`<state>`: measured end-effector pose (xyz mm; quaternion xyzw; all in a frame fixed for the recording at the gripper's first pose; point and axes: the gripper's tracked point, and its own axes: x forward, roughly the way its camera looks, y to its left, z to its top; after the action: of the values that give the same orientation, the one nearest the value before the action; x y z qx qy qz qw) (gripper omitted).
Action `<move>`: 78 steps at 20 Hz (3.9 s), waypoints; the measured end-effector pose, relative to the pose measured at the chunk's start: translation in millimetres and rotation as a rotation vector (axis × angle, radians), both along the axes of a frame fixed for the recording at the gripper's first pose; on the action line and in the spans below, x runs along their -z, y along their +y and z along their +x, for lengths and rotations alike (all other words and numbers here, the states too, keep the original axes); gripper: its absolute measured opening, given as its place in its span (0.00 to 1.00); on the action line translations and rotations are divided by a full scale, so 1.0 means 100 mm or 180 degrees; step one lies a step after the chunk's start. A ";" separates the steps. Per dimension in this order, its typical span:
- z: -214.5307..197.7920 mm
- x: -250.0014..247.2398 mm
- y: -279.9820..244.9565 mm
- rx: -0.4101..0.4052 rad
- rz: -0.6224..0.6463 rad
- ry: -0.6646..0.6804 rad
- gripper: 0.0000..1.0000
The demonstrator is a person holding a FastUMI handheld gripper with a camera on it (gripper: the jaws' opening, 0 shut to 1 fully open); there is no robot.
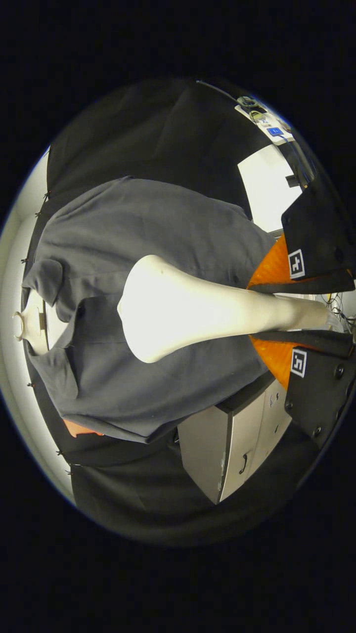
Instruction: Iron the clothes twice with a garment steamer, once on the left side and once on the right side.
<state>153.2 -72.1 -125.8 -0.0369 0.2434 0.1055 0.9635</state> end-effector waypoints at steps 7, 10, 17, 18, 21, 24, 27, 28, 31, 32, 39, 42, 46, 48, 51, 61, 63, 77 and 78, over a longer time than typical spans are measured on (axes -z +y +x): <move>0.21 -0.65 -0.28 0.0117 -0.0010 -0.0298 0.37; 0.36 -0.84 -0.41 0.0194 -0.0007 -0.0400 0.37; 0.70 -1.00 -0.72 0.0352 0.0015 -0.0409 0.37; 0.74 -1.00 -0.75 0.0378 0.0010 -0.0402 0.38; 0.85 -0.92 -0.84 0.0408 -0.0036 -0.0355 0.37; 0.90 -0.76 -0.82 0.0371 -0.0027 -0.0248 0.37; 0.88 -0.59 -0.85 0.0359 -0.0006 -0.0161 0.37; 0.87 -0.53 -0.86 0.0359 0.0003 -0.0128 0.38; 0.86 -0.36 -0.88 0.0344 -0.0007 -0.0020 0.37; 0.84 -0.30 -0.88 0.0343 -0.0015 0.0009 0.37; 0.76 0.12 -0.96 0.0376 -0.0032 0.0229 0.37; 0.70 0.30 -0.99 0.0403 -0.0009 0.0334 0.37; 0.65 0.53 -1.07 0.0443 0.0024 0.0440 0.38; 0.60 0.66 -1.10 0.0453 0.0025 0.0496 0.38; 0.55 0.87 -1.16 0.0478 0.0011 0.0574 0.38; 0.41 1.46 -1.29 0.0503 0.0018 0.0833 0.38; 0.37 1.57 -1.33 0.0507 0.0010 0.0890 0.38; 0.15 2.30 -1.52 0.0573 -0.0008 0.1248 0.38; 0.13 2.33 -1.54 0.0580 -0.0007 0.1266 0.38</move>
<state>166.4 -225.7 -358.9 0.0058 0.4311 0.0229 0.9020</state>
